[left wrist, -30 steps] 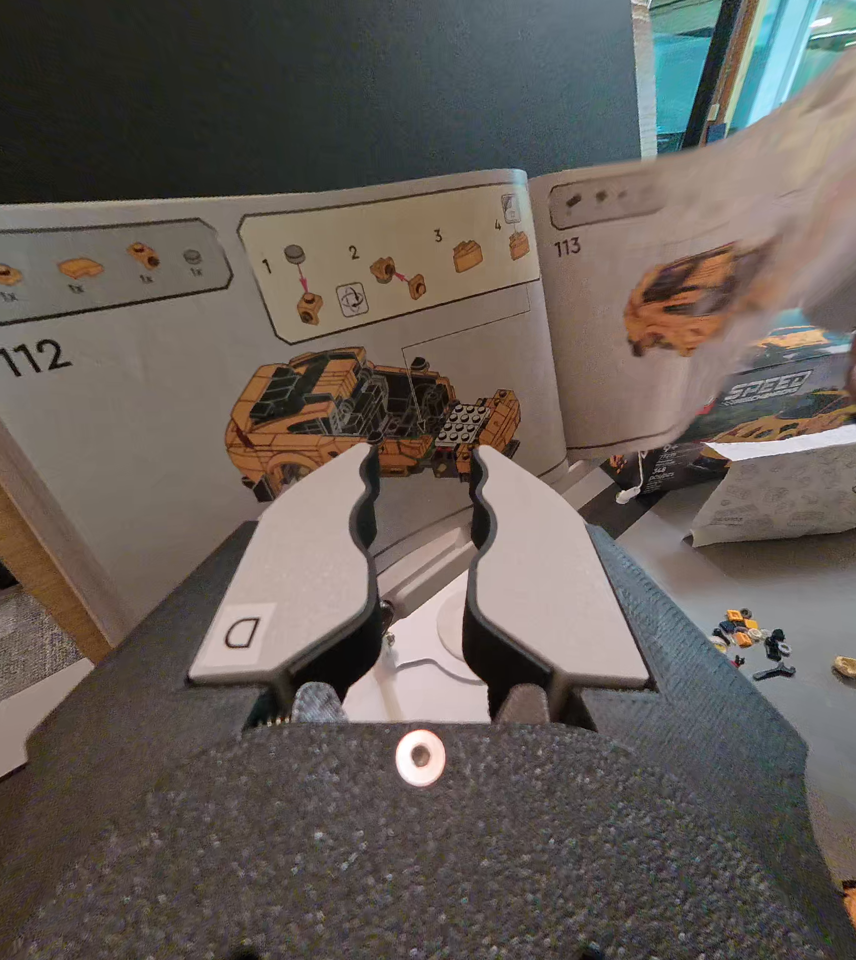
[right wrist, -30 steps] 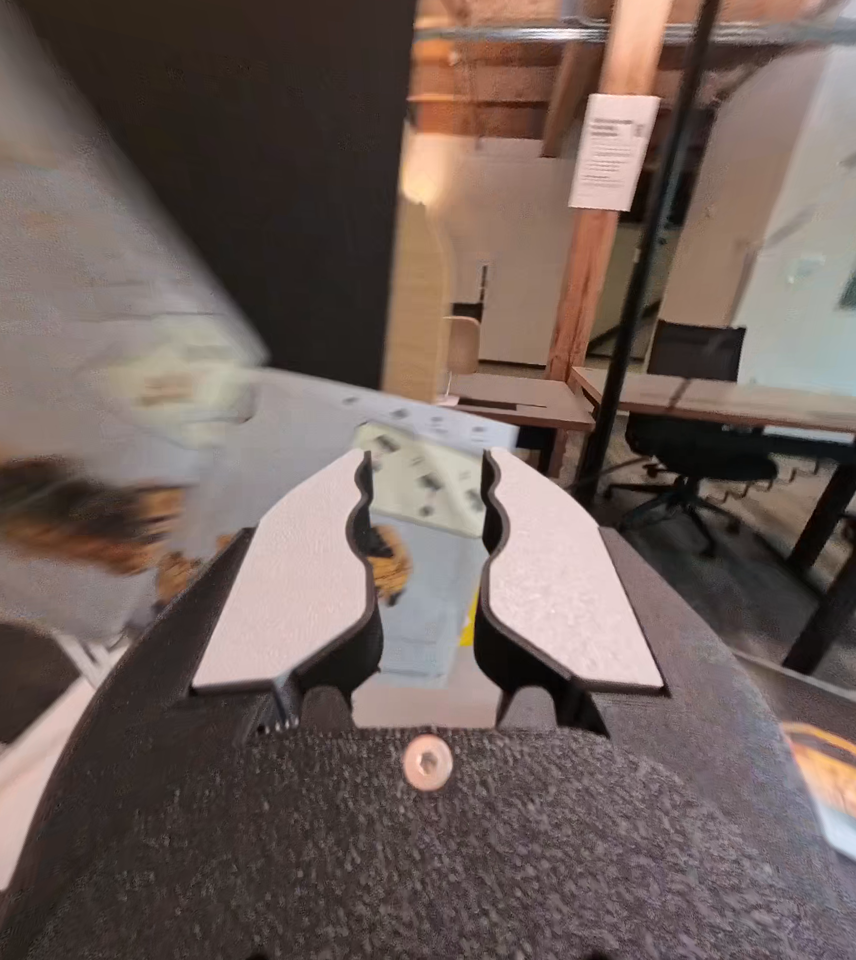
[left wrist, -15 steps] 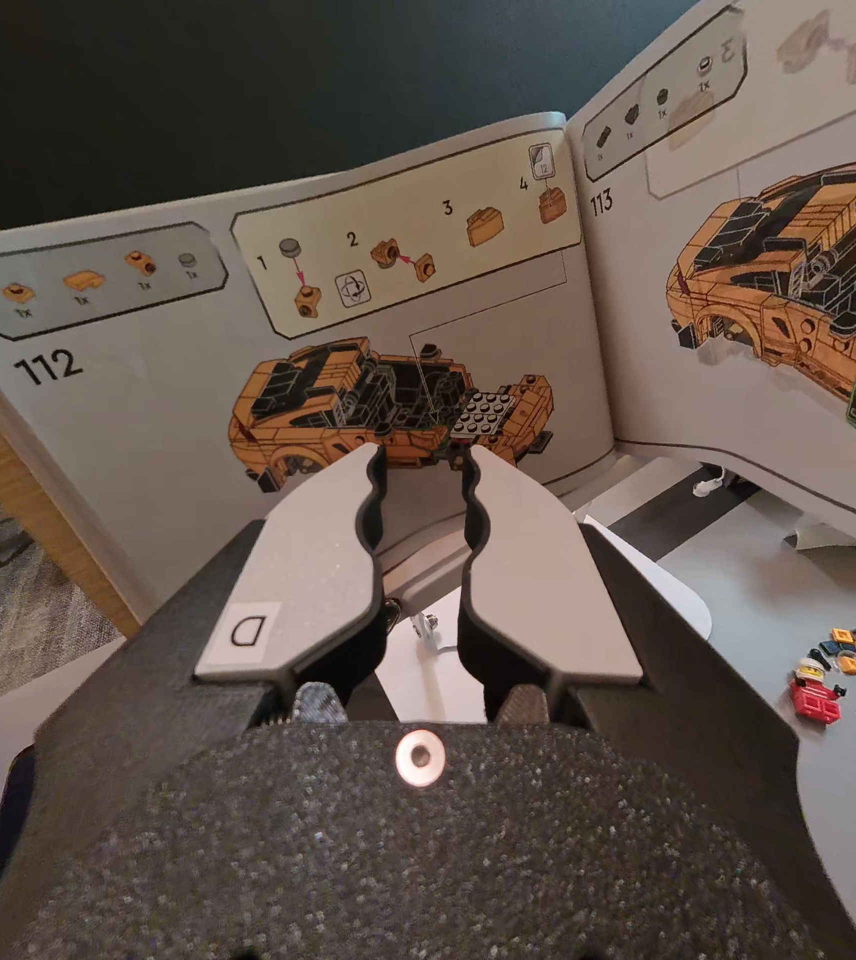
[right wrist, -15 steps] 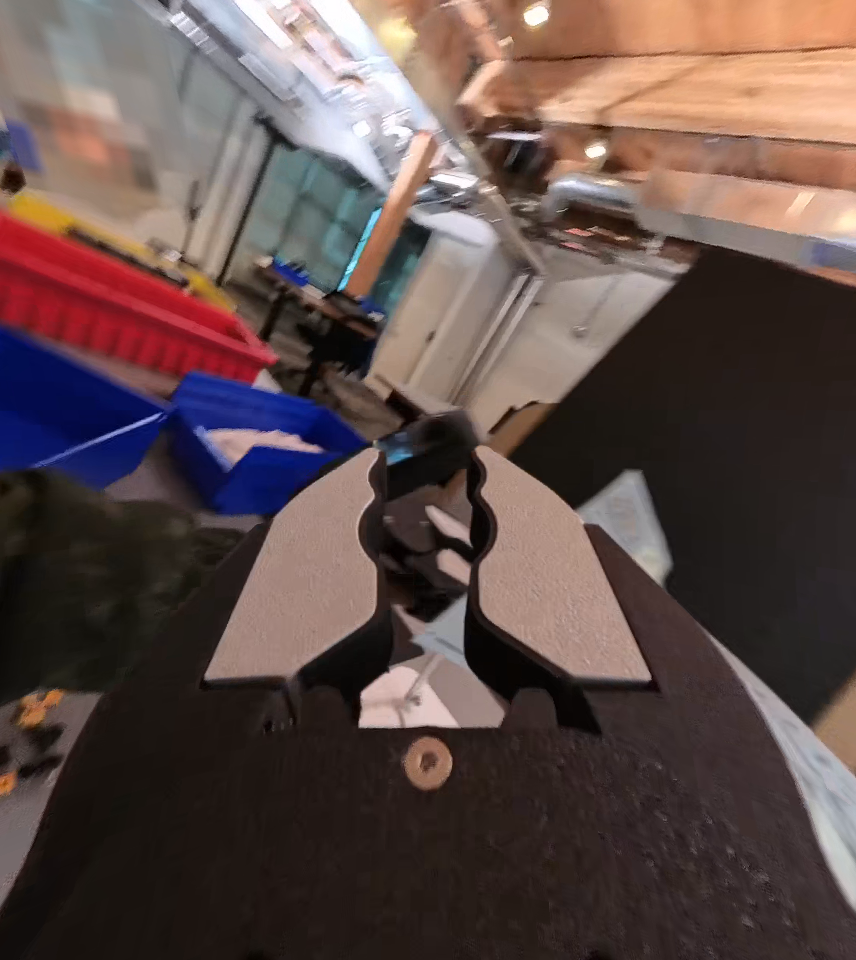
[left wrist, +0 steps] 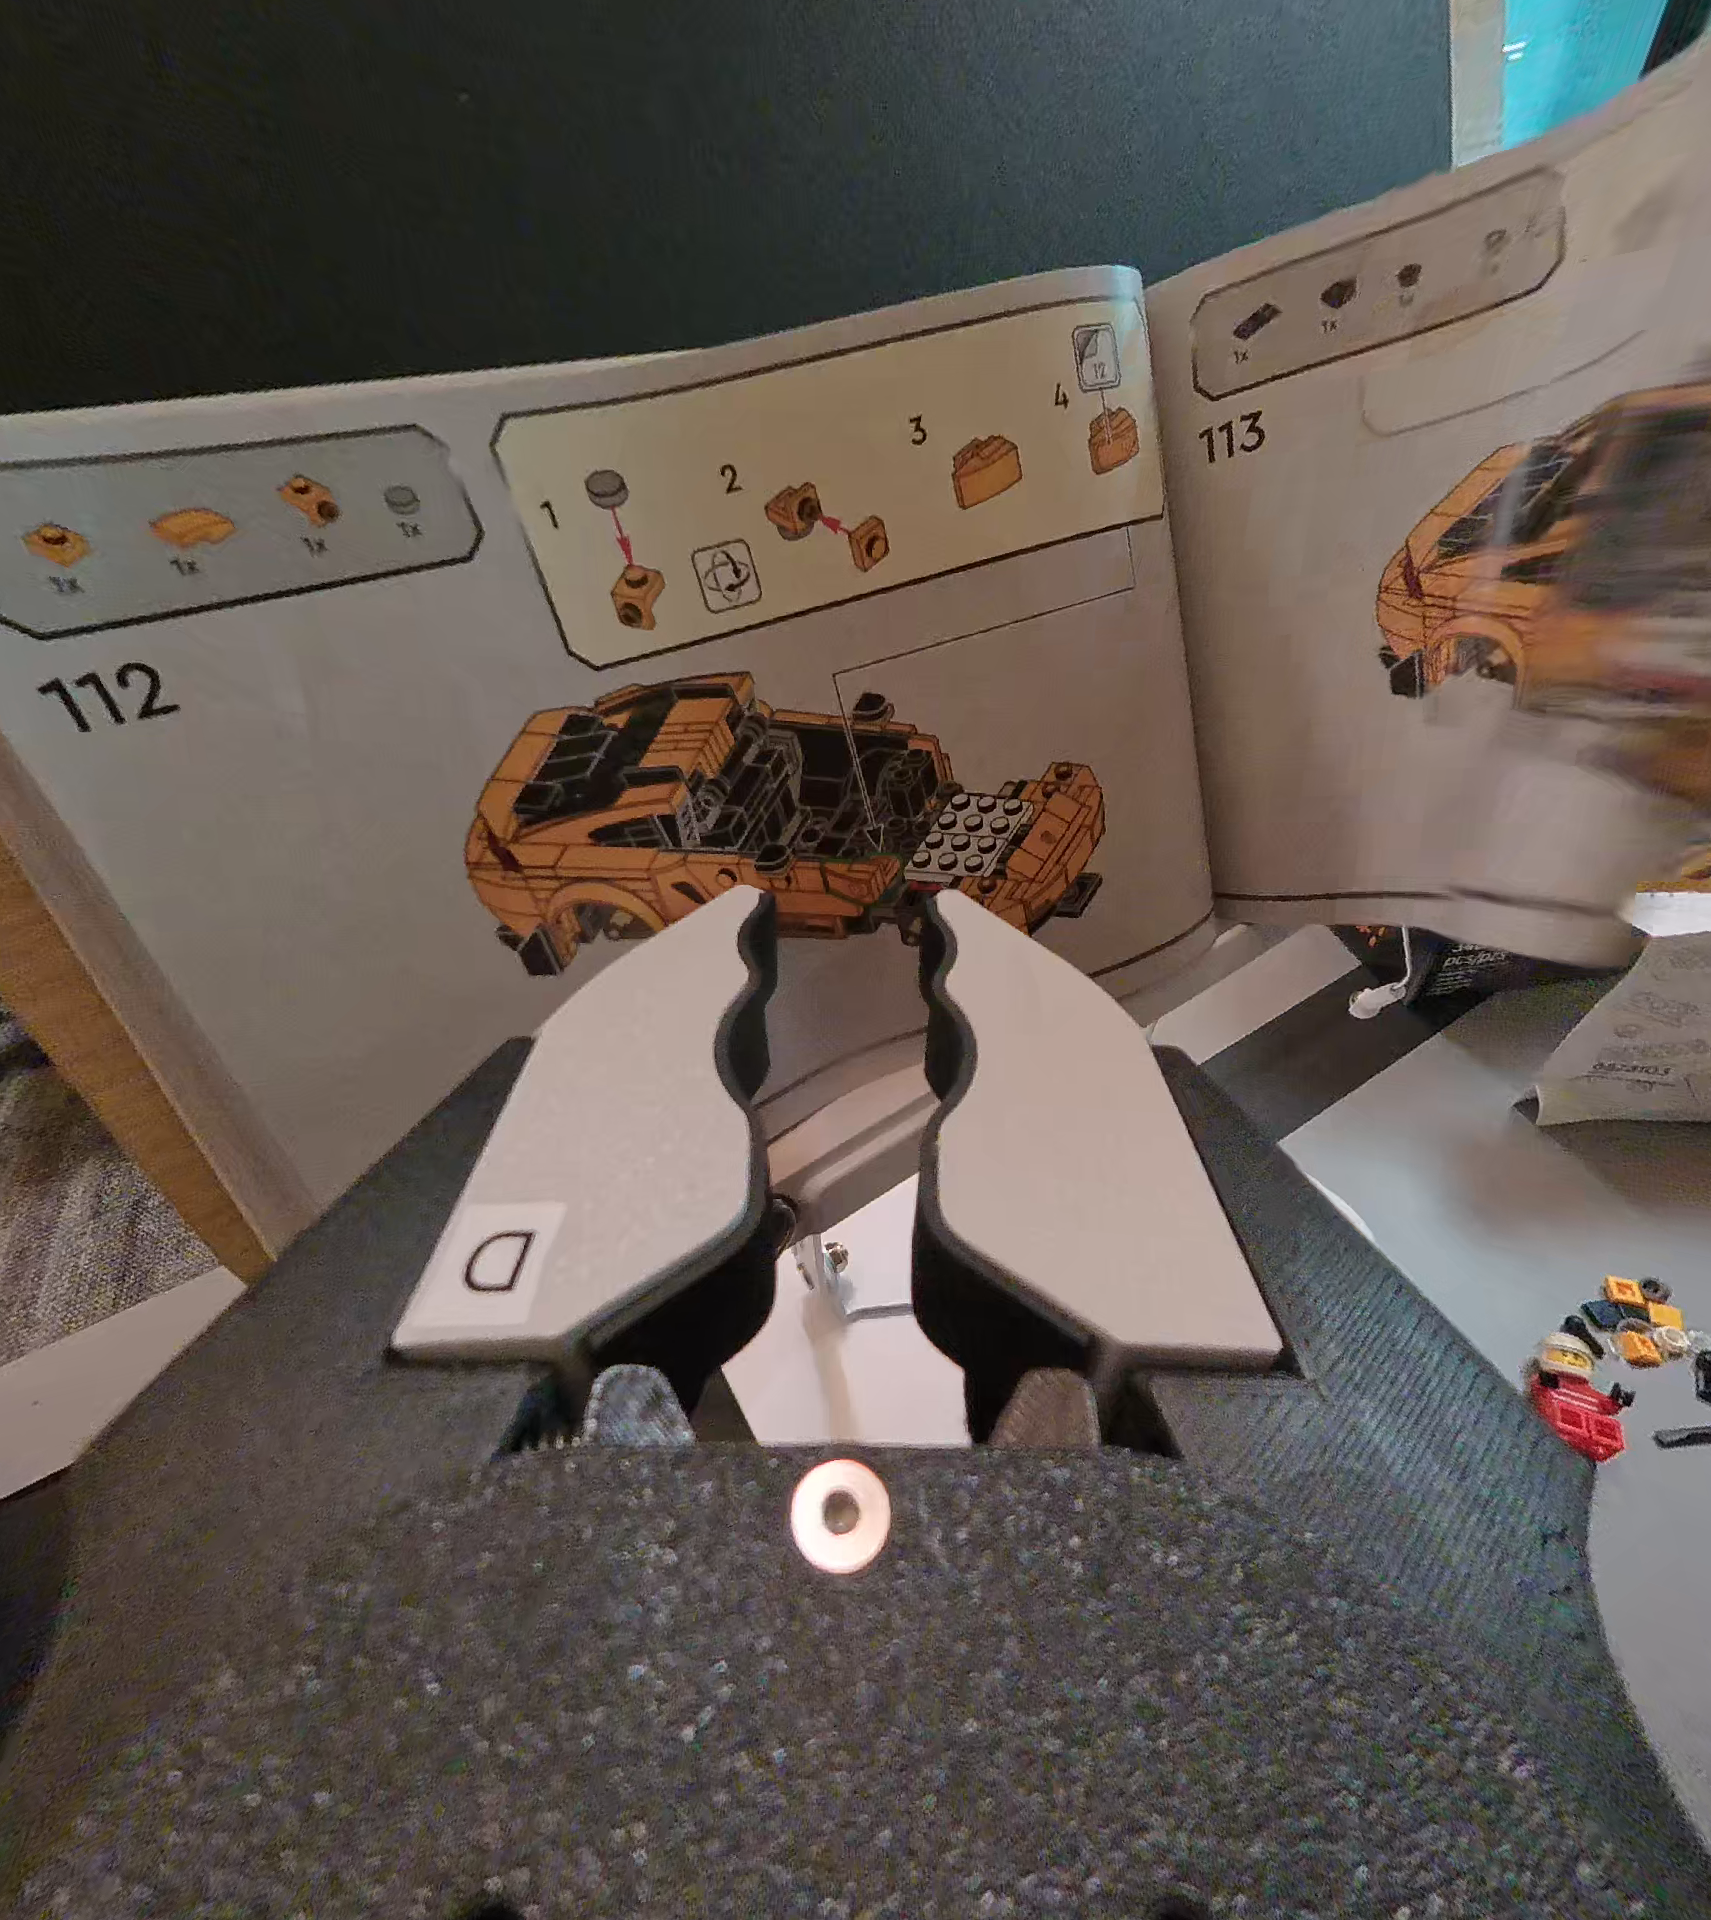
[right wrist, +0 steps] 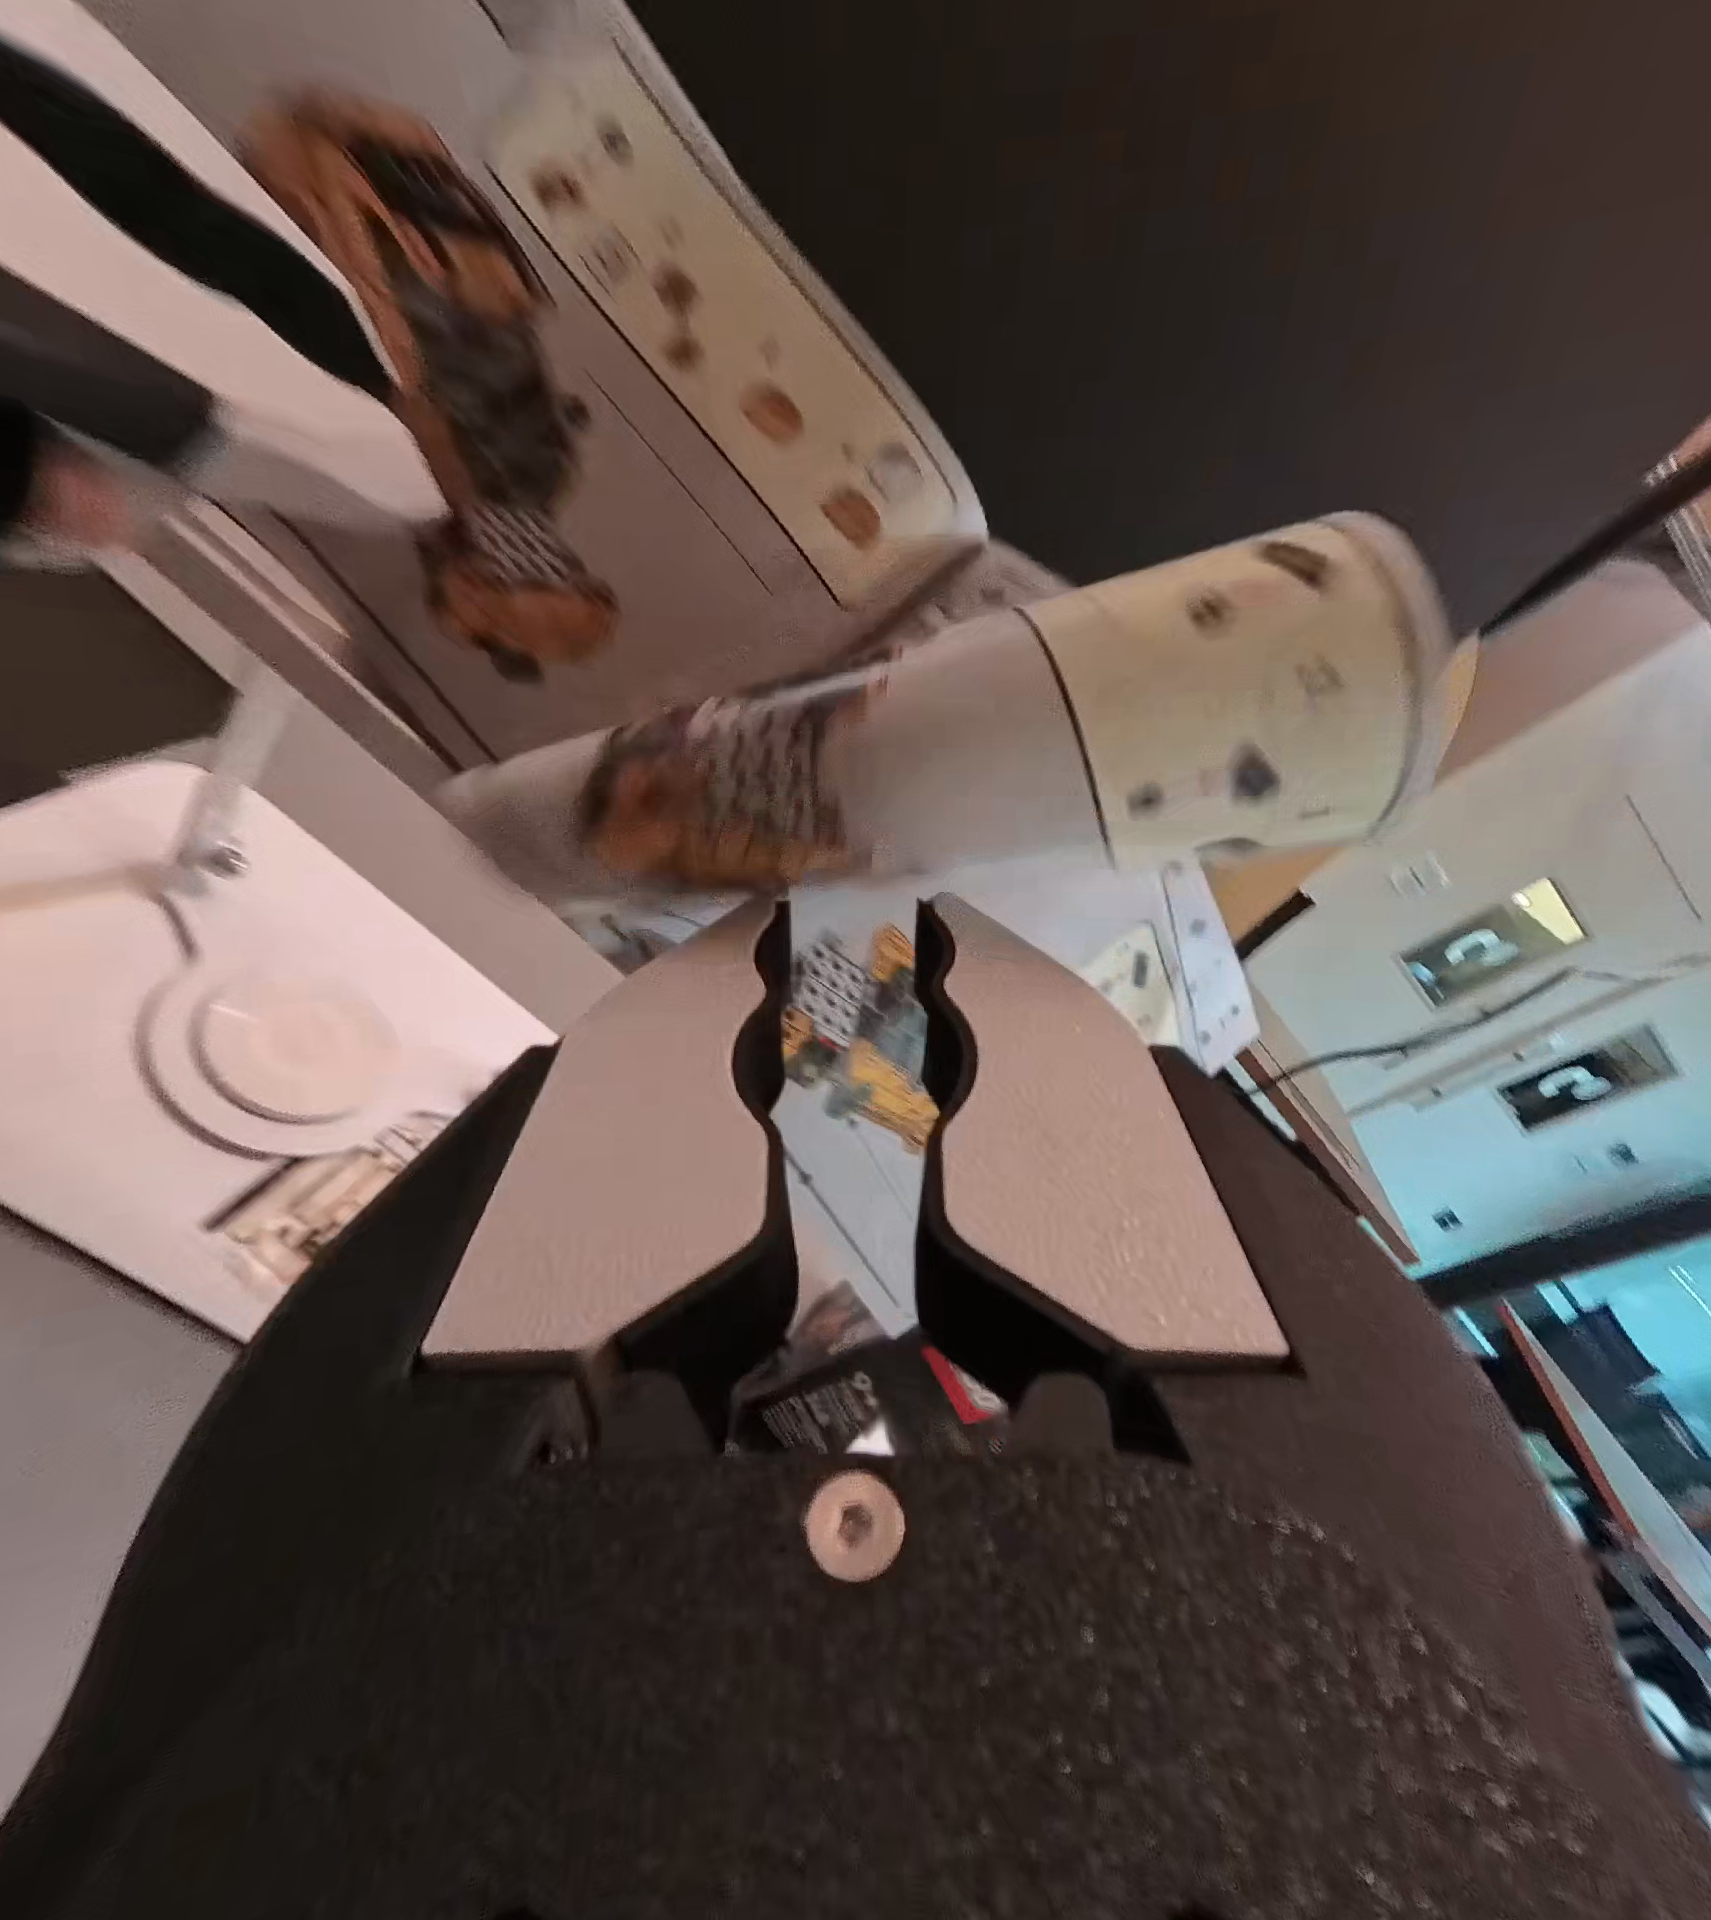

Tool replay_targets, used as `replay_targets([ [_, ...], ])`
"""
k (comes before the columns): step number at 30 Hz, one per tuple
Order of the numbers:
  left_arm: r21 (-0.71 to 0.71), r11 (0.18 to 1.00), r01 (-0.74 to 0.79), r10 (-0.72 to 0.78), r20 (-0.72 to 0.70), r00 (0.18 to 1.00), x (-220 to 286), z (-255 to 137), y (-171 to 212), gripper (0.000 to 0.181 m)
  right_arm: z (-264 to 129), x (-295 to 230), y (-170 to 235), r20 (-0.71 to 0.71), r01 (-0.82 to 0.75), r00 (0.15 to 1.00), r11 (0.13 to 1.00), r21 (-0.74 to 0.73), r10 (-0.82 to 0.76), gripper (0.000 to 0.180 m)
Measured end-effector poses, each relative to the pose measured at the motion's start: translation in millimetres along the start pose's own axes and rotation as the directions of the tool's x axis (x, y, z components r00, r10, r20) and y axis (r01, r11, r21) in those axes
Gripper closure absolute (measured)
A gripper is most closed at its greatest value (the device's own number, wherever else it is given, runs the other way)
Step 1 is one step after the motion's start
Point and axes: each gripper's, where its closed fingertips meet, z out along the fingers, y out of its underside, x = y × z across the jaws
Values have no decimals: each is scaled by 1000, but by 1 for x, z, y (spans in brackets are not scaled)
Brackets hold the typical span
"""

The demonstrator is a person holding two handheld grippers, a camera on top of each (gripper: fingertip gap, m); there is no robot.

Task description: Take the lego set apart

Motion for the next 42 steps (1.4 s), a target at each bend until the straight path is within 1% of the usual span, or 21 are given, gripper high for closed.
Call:
replay_targets([
  [3,3,1000,-4,4,-1,1000,0,0,0,155,13,19,26,-53,-10,999,997,-74,6,157],
  [6,0,1000,-4,4,-6,1000,1,-1,0,154,14,42,49,-94,-102,991,987,-126,90,158],
  [8,-2,1000,-6,6,-11,1000,2,-1,0,153,0,58,46,-101,-229,970,972,-60,222,159],
  [10,-2,1000,-8,8,-11,1000,2,-1,0,151,-20,66,28,-56,-345,936,937,55,348,164],
  [11,-6,1000,-8,8,-11,1000,4,-1,0,149,-31,67,16,-18,-377,924,919,115,382,180],
  [13,-19,1000,-4,4,-9,1000,6,0,0,143,-48,61,-6,77,-407,913,893,191,400,180],
  [15,-21,1000,-5,4,-27,1000,13,-1,-2,142,-58,60,-19,122,-434,901,871,232,416,180],
  [16,-4,1000,-9,9,-41,999,19,-2,-6,146,-61,62,-22,124,-453,892,857,246,435,180],
  [18,75,994,-76,83,-93,992,40,-7,-20,165,-63,69,-23,130,-509,861,821,260,492,180],
  [20,87,983,-163,173,-114,978,60,-5,-25,171,-63,71,-21,159,-558,829,790,253,535,180],
  [21,59,979,-194,200,-140,970,70,-1,-22,173,-64,72,-21,163,-572,820,778,259,548,168],
  [24,36,973,-227,228,-243,943,99,8,-16,179,-73,78,-25,132,-552,832,784,284,538,150],
  [27,41,972,-232,234,-274,933,108,15,-13,180,-86,81,-40,100,-483,872,812,328,479,140],
  [29,35,974,-224,225,-278,934,108,17,-10,181,-85,71,-47,105,-439,898,844,308,428,128],
  [31,26,980,-196,195,-289,937,108,18,-8,181,-71,54,-47,118,-399,917,883,249,381,115],
  [34,23,987,-157,156,-295,943,104,15,-9,181,-30,28,-25,92,-317,947,941,122,307,102],
  [35,20,988,-152,151,-291,945,102,14,-10,181,-14,18,-14,92,-298,952,951,78,291,101],
  [36,15,989,-150,148,-285,947,99,12,-10,181,1,12,-2,78,-280,958,959,42,276,107],
  [38,1,988,-154,149,-263,953,90,8,-10,181,23,15,20,-8,-202,979,979,-1,202,128],
  [40,-5,987,-161,155,-224,962,77,4,-10,181,35,22,34,-63,-156,986,988,-17,154,142],
  [42,-14,988,-155,149,-192,970,64,3,-10,181,42,29,45,-82,-156,985,987,-21,154,146],
])
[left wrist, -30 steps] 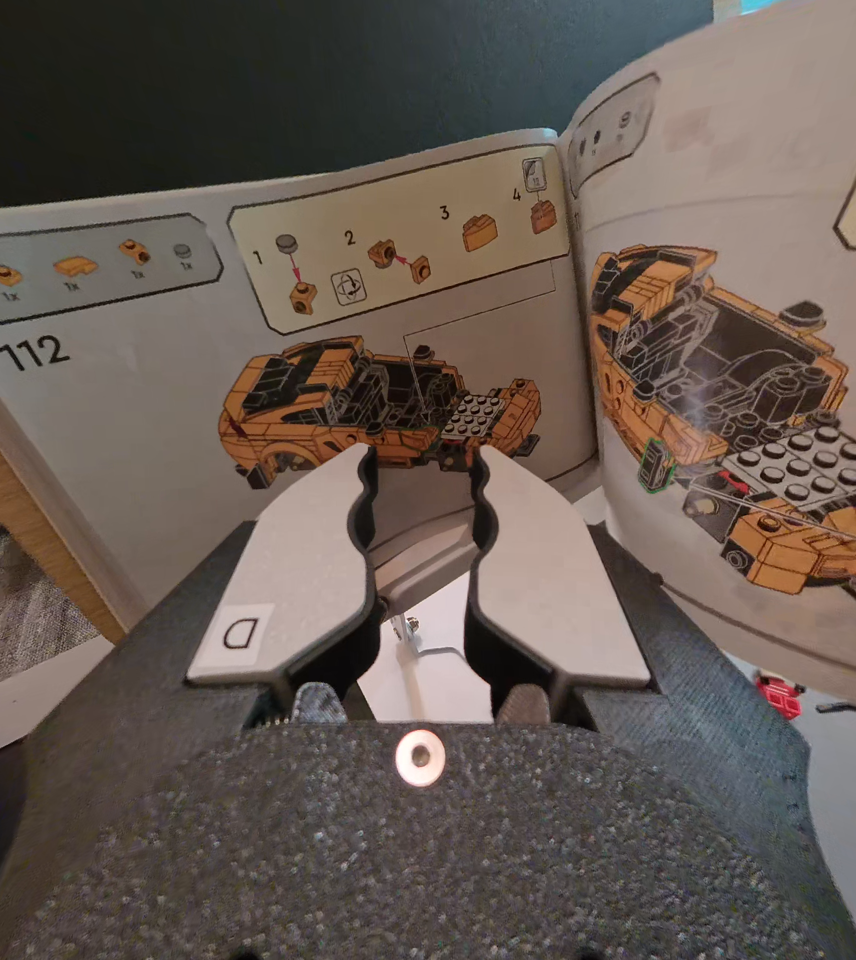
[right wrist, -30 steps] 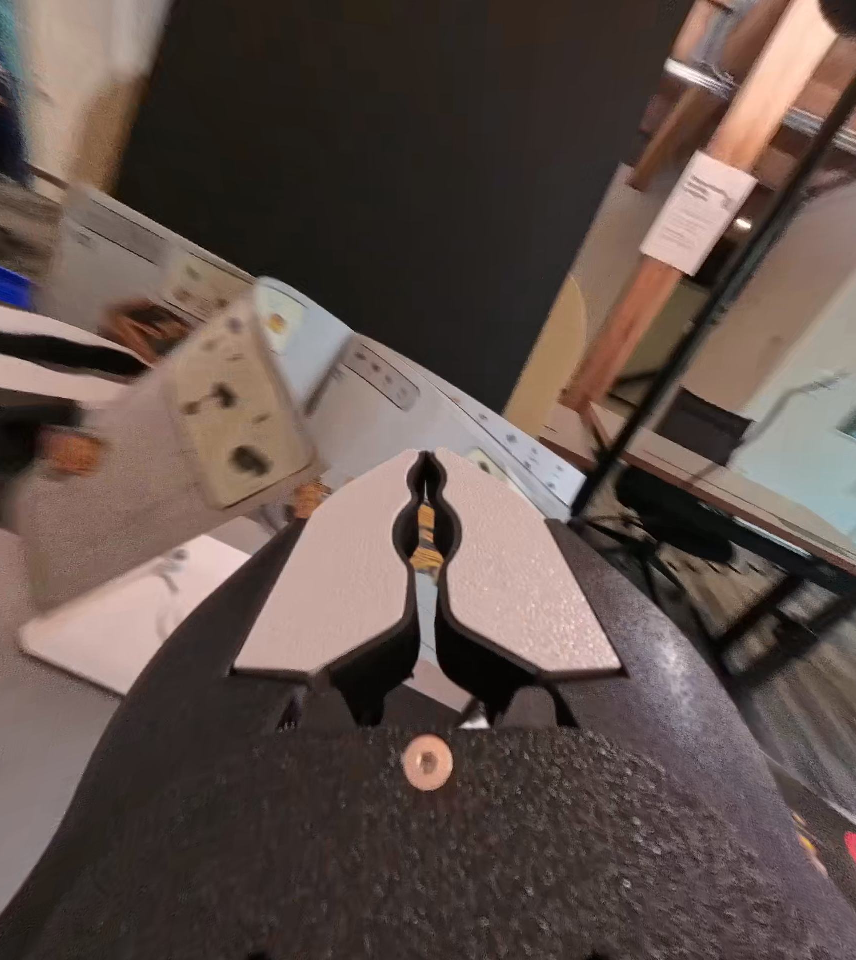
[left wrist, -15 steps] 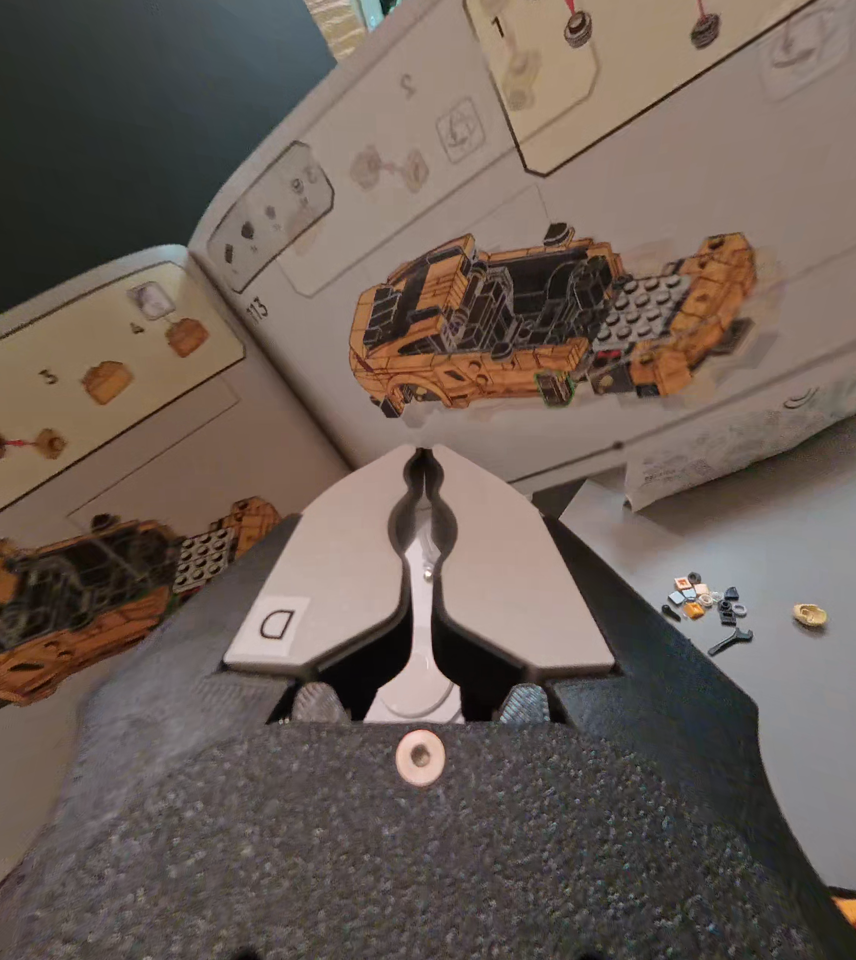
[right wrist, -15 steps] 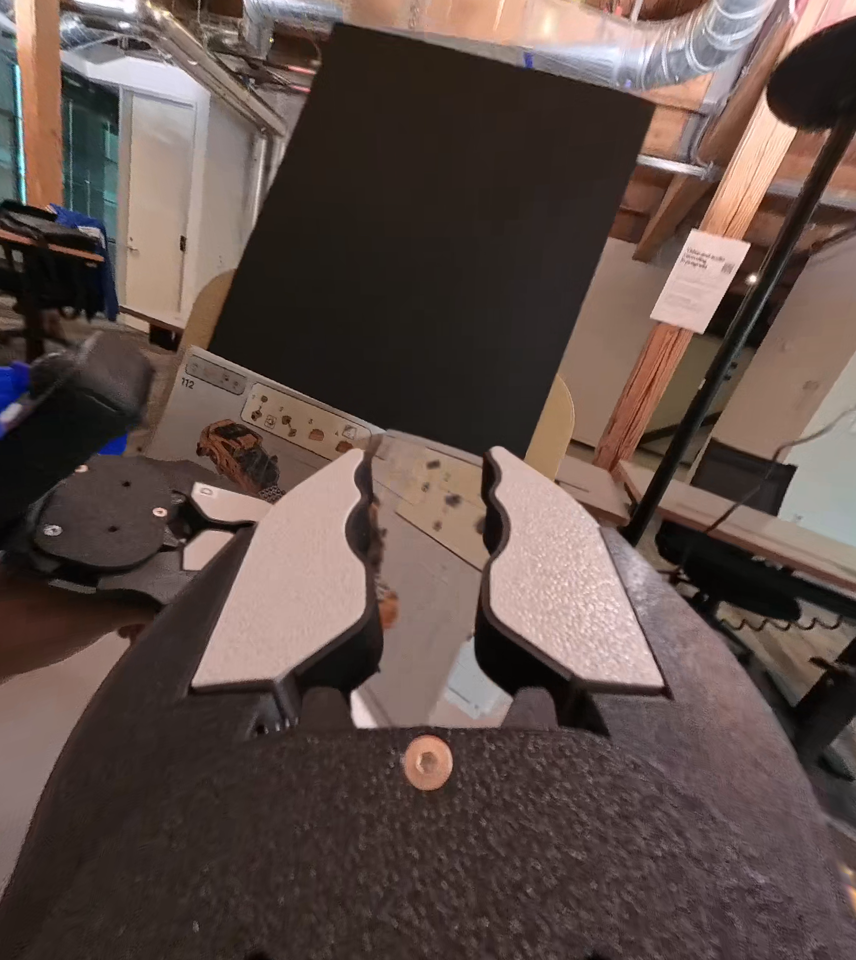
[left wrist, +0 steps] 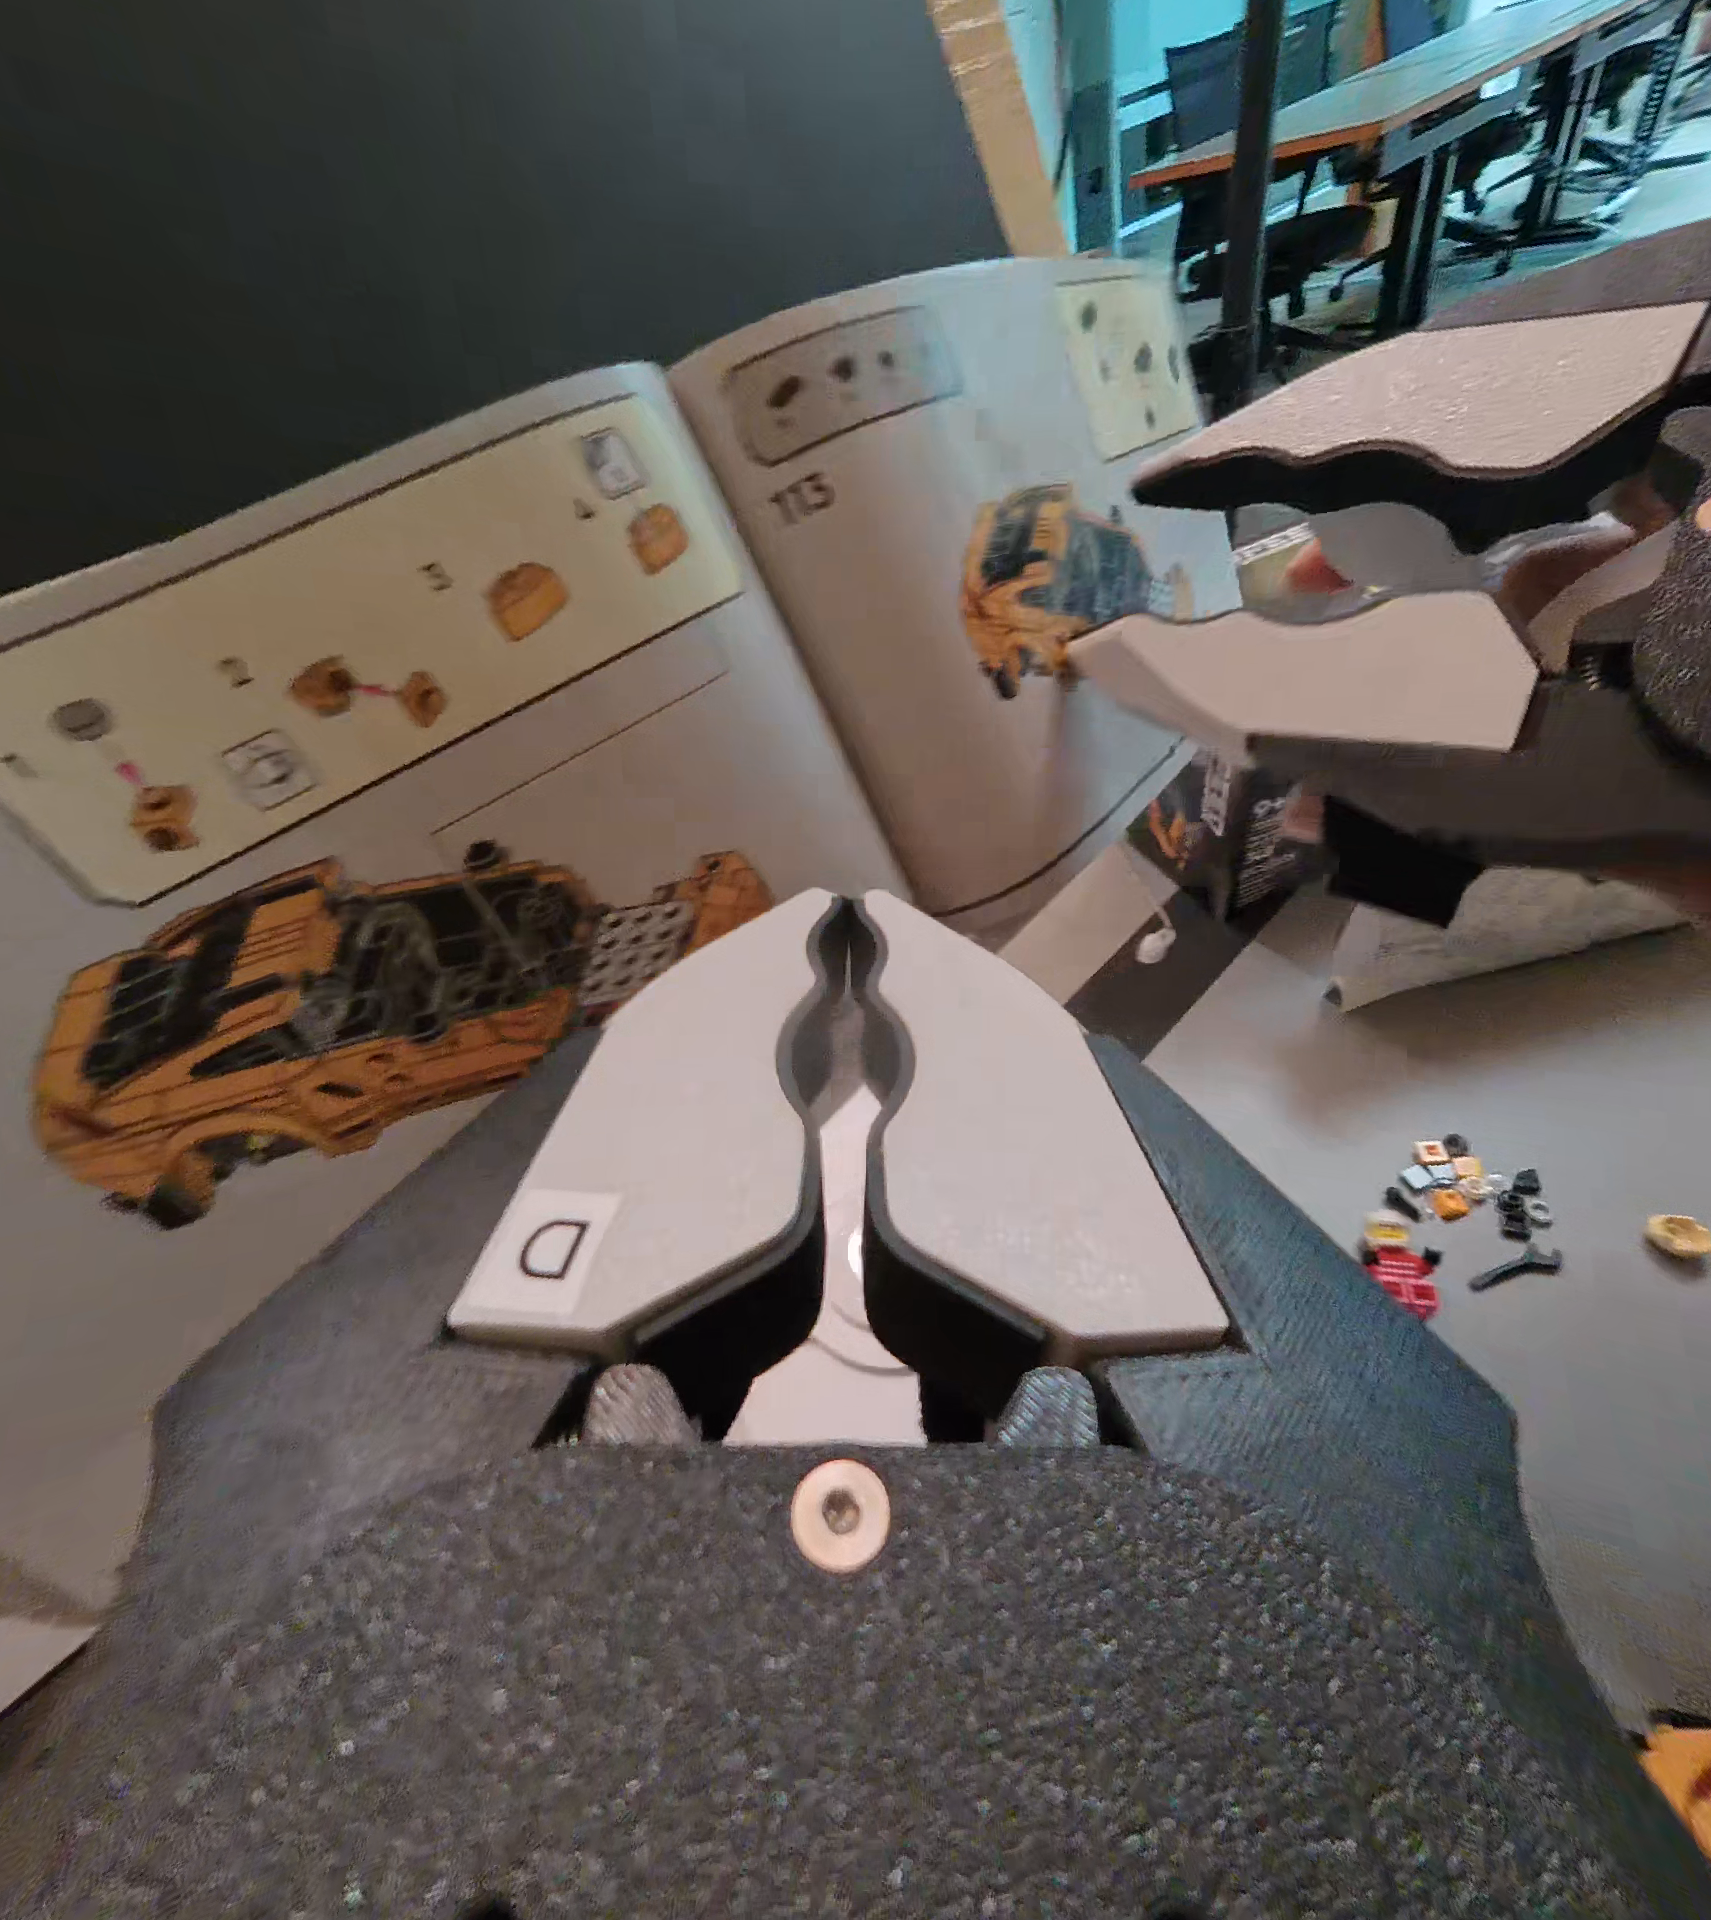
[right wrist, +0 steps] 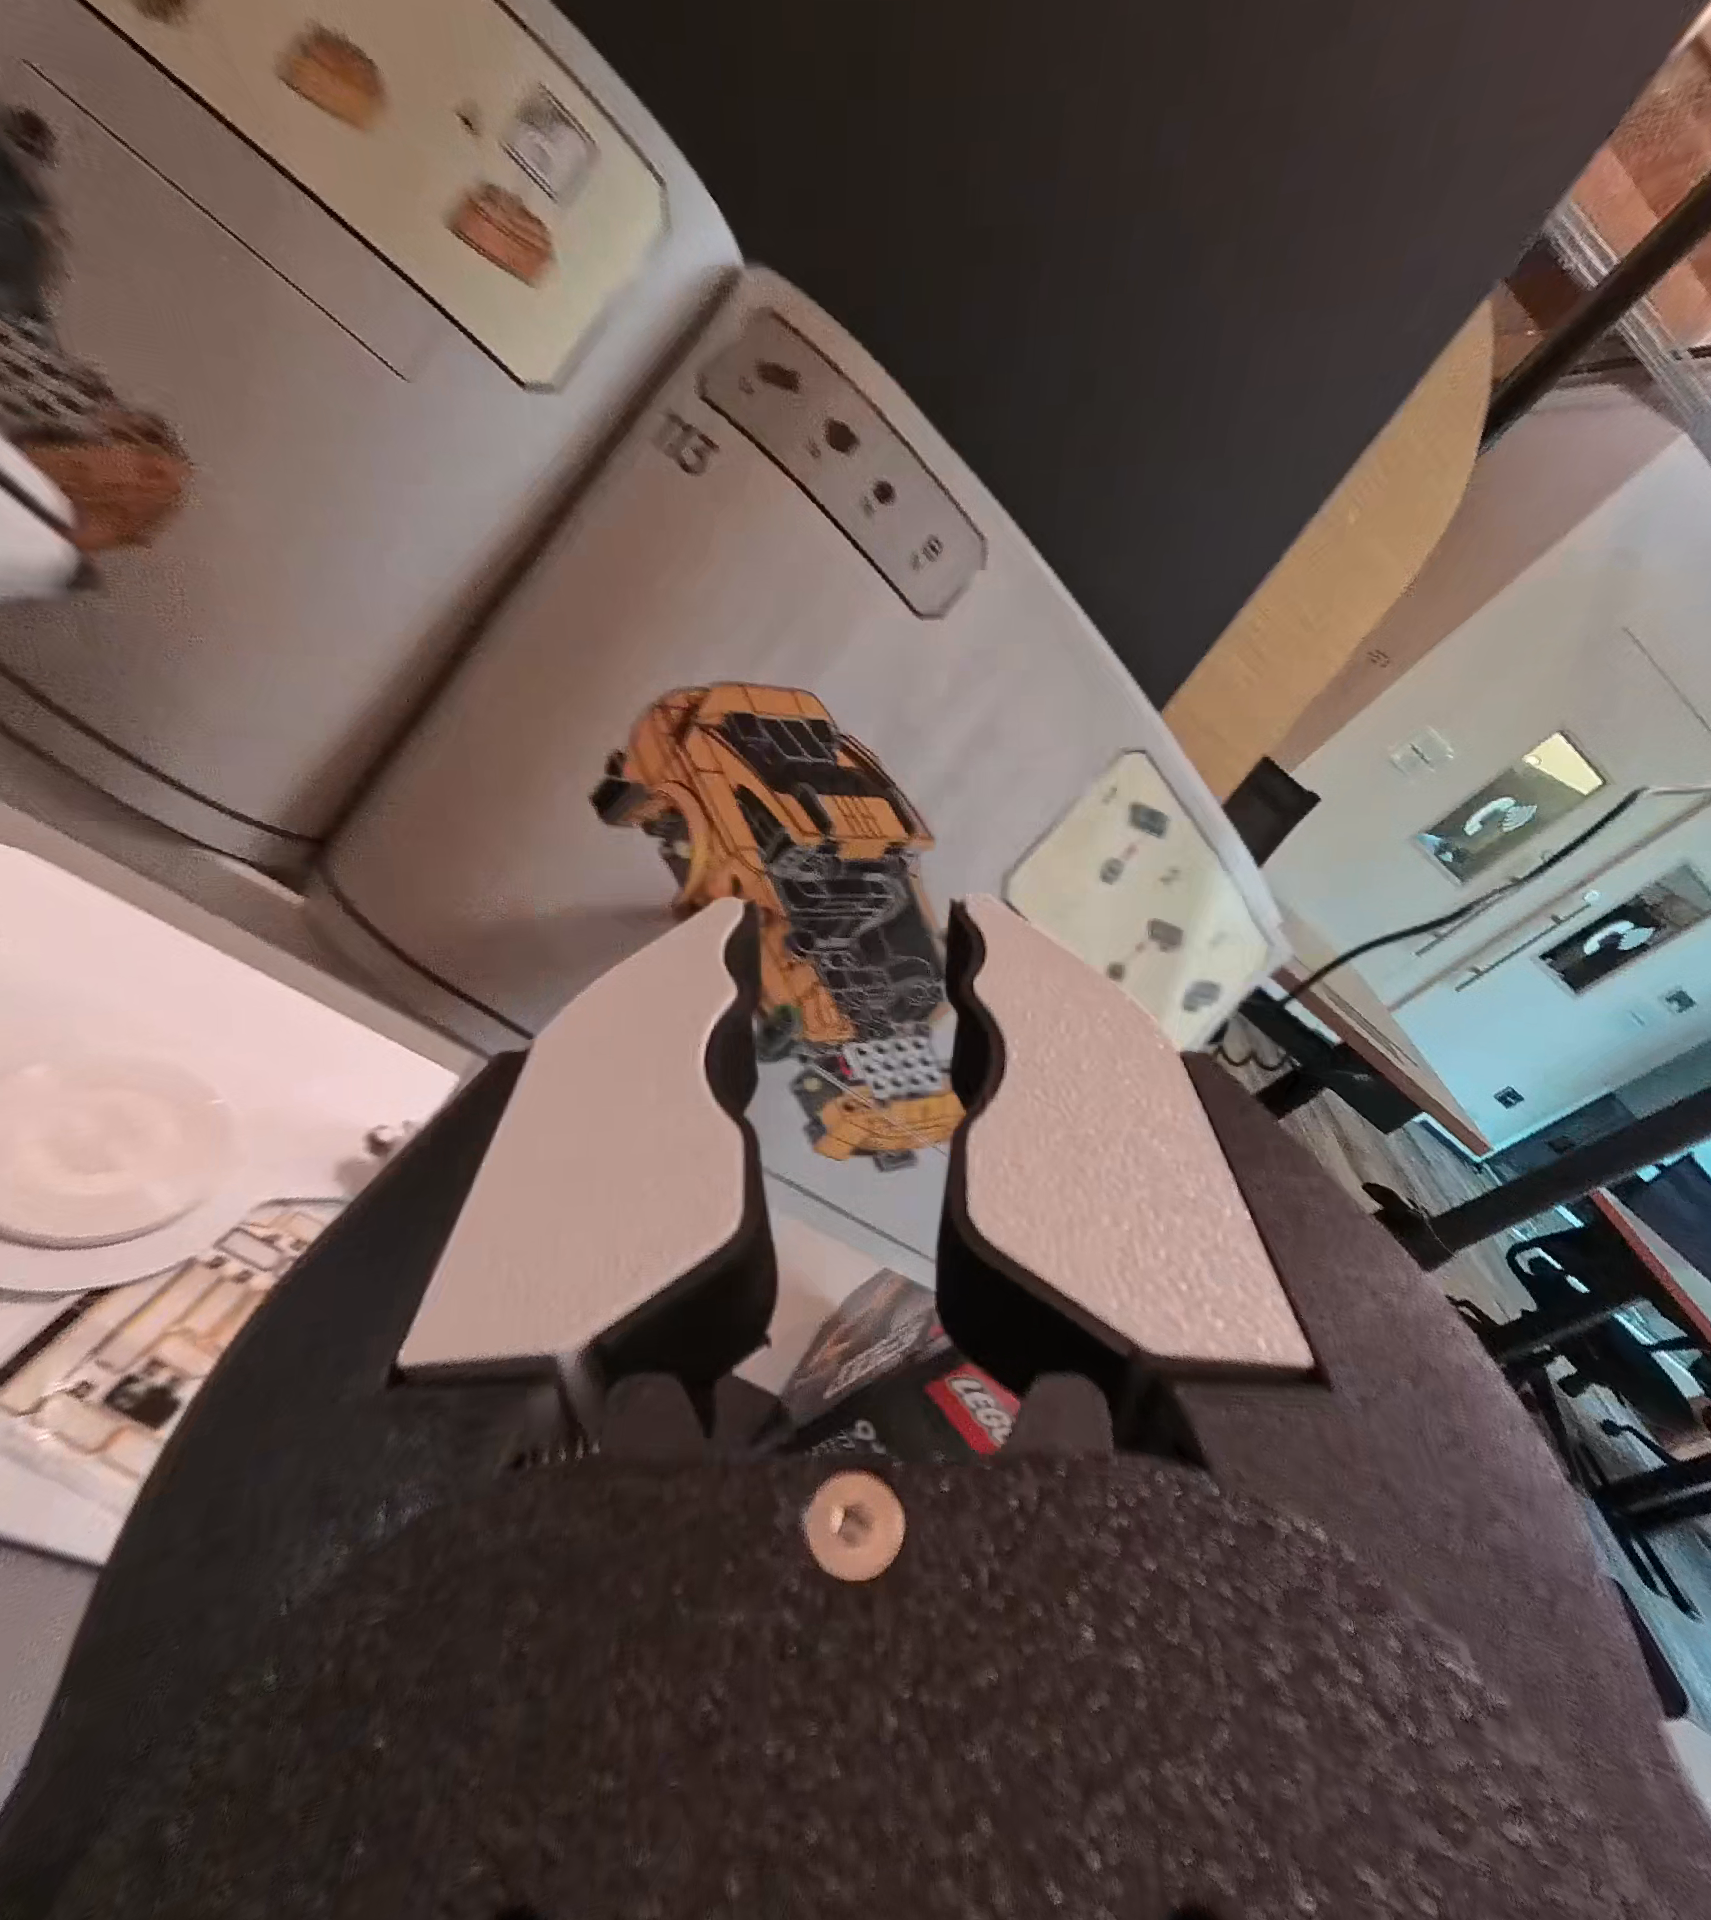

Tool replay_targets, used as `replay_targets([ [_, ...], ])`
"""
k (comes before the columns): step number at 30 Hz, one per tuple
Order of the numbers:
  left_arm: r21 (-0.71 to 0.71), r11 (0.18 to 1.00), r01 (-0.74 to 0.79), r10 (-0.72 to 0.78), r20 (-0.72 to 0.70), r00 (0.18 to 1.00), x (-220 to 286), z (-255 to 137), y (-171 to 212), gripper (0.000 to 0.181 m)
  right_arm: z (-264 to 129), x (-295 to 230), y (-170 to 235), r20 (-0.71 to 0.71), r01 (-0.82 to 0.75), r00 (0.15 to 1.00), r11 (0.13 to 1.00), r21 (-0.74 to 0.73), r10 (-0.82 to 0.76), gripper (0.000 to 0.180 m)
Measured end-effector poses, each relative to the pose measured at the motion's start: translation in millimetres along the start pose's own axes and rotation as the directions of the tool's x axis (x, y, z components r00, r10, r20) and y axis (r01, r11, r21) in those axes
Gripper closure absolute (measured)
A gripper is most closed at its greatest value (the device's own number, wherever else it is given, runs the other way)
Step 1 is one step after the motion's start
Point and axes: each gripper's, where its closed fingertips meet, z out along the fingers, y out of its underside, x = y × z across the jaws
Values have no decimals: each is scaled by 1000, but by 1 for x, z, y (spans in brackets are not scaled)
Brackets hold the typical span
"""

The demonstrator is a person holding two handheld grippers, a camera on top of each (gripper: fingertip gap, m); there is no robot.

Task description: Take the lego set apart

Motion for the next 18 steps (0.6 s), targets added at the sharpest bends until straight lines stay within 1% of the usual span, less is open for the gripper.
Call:
replay_targets([
  [3,-16,999,39,-39,27,999,-13,-2,5,181,7,14,9,-25,31,999,1000,-2,-31,149],
  [6,-9,999,49,-49,13,999,-8,-1,2,180,15,22,15,-17,56,998,998,1,-56,149],
  [12,-22,994,-106,104,-67,992,37,23,-10,180,23,27,8,-14,134,991,989,62,-133,150],
  [15,-66,992,-107,100,-97,990,49,45,-10,180,28,28,4,4,122,992,989,78,-122,152],
  [18,-153,985,-75,66,-62,996,44,64,-3,181,19,32,3,58,2,998,995,95,-7,149],
])
